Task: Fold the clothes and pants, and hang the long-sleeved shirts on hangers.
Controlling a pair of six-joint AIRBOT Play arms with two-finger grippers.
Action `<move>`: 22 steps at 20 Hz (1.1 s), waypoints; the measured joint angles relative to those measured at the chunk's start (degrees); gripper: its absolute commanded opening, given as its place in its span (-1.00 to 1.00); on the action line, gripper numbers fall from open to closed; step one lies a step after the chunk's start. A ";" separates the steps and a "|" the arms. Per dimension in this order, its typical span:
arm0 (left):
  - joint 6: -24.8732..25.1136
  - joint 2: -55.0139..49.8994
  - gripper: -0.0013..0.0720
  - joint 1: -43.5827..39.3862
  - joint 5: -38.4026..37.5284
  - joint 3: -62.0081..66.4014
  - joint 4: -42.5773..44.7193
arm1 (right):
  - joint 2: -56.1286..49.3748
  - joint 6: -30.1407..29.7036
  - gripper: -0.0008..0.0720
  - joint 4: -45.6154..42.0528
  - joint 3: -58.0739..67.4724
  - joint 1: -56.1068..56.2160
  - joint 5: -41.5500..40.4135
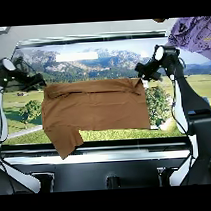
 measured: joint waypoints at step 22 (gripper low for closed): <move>4.20 41.68 0.62 29.11 1.11 -55.49 -13.29 | 38.91 -42.60 0.20 25.51 -63.89 -23.93 1.46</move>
